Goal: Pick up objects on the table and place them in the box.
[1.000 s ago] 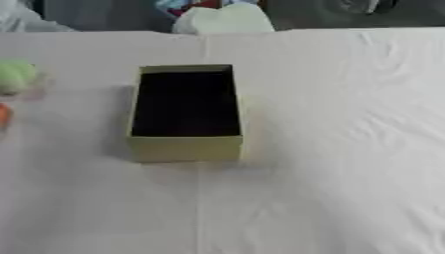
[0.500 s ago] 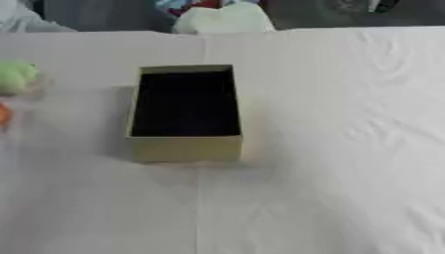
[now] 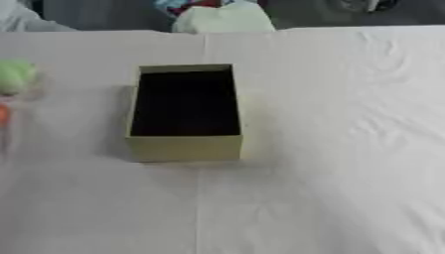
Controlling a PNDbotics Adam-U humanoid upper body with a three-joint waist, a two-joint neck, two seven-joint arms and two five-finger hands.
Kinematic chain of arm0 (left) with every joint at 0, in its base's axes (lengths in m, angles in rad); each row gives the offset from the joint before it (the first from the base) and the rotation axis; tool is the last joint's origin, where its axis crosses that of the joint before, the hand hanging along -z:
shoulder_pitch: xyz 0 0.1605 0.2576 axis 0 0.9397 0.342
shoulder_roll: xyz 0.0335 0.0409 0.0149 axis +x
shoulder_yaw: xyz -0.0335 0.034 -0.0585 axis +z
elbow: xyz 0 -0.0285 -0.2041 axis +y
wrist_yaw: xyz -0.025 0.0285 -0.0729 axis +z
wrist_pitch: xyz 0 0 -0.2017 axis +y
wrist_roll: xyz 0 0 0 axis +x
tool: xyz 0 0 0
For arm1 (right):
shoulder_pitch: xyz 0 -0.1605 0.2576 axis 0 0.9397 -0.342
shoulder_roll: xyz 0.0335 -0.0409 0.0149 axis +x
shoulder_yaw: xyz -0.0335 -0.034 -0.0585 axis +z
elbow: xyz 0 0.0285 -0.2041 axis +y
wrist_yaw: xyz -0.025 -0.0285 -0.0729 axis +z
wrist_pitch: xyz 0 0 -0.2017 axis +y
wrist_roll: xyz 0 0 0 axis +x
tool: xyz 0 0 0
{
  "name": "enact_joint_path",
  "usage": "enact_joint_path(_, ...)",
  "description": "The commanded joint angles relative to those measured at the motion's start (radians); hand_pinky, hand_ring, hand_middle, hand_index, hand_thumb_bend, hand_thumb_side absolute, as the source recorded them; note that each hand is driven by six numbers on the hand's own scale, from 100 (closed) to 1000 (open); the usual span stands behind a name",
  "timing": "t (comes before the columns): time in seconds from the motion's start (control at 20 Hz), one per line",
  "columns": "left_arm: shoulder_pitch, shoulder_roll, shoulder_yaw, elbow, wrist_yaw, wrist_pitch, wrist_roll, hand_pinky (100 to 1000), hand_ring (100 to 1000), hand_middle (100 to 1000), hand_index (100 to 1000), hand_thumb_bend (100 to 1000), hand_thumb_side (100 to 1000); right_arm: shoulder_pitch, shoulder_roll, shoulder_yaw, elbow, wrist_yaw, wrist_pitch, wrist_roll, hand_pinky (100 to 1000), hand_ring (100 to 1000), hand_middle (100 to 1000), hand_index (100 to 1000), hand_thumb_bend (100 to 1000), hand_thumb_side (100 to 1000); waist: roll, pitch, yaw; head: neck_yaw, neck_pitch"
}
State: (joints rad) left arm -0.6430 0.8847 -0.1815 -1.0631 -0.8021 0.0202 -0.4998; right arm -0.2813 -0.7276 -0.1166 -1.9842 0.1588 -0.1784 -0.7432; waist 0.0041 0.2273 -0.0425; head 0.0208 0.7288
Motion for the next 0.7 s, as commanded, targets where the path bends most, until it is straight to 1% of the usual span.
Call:
enact_joint_path(0.05,-0.026,0.014,0.006,0.014,-0.009,0.004,0.012,800,794,801,870,403,208,-0.012,-0.024,-0.006,-0.016,-0.007,0.001,0.003,775,746,740,790,100,998,0.001,-0.014,-0.001,0.005,-0.001)
enact_joint_path(0.1,-0.029,0.008,0.006,0.019,-0.005,0.005,0.012,792,789,797,867,371,202,-0.012,-0.023,-0.006,-0.016,-0.007,0.001,0.003,775,746,740,790,100,998,0.000,-0.013,-0.001,0.006,-0.001)
enact_joint_path(0.25,-0.037,-0.003,0.004,0.031,0.010,0.003,0.008,776,777,788,859,326,196,-0.012,-0.022,-0.006,-0.016,-0.008,0.000,0.002,775,746,740,791,100,998,0.000,-0.011,-0.002,0.008,-0.002)
enact_joint_path(0.4,-0.040,-0.010,0.002,0.038,0.025,-0.004,0.001,716,738,753,832,304,195,-0.012,-0.021,-0.006,-0.016,-0.008,0.000,0.002,775,746,740,791,100,998,0.001,-0.011,-0.004,0.008,-0.003)
enact_joint_path(0.5,-0.040,-0.010,0.001,0.040,0.025,-0.005,0.002,623,659,675,777,291,192,-0.012,-0.020,-0.007,-0.016,-0.009,0.001,0.001,775,746,740,791,100,997,0.001,-0.010,-0.004,0.008,-0.003)
enact_joint_path(0.7,-0.038,-0.009,0.001,0.040,0.003,0.003,0.018,567,589,593,718,284,183,-0.011,-0.019,-0.008,-0.016,-0.009,0.001,0.000,775,746,740,791,100,997,0.001,-0.010,-0.005,0.008,-0.003)
